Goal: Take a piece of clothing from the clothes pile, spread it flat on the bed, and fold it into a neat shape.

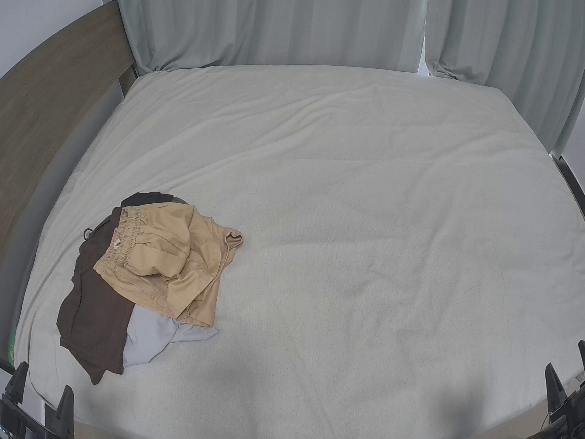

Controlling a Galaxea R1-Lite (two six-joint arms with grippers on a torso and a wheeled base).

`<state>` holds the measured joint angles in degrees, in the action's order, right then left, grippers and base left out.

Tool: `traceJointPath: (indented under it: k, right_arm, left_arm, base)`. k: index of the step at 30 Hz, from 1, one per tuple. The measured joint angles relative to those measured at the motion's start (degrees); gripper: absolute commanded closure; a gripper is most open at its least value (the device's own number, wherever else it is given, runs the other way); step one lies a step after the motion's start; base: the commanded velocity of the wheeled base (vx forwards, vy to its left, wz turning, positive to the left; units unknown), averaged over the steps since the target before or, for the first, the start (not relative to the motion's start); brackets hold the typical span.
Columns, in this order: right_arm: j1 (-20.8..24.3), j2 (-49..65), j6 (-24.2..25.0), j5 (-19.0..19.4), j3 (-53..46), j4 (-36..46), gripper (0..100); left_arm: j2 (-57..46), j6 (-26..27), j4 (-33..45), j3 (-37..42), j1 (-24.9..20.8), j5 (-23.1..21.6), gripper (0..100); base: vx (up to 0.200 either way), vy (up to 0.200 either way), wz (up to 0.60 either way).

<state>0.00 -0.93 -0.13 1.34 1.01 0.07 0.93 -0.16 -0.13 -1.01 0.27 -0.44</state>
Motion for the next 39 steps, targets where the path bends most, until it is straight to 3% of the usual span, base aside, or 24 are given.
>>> traceJointPath:
  k: [17, 28, 39]
  right_arm:
    - [0.02, 0.00, 0.09, -0.04, 0.00, -0.07, 0]
    - [0.02, 0.00, 0.34, -0.11, 0.00, -0.07, 0]
    - [0.02, 0.00, 0.46, -0.15, 0.00, -0.02, 0]
  left_arm:
    - [0.00, -0.05, -3.19, -0.11, 0.26, -0.07, 0]
    - [5.16, -3.64, -5.67, -8.55, -1.74, -3.04, 0]
    - [17.59, -5.41, -7.08, -17.83, -5.12, -3.35, 0]
  base:
    - [0.000, 0.000, 0.00]
    - [0.000, 0.000, 0.00]
    - [0.000, 0.000, 0.00]
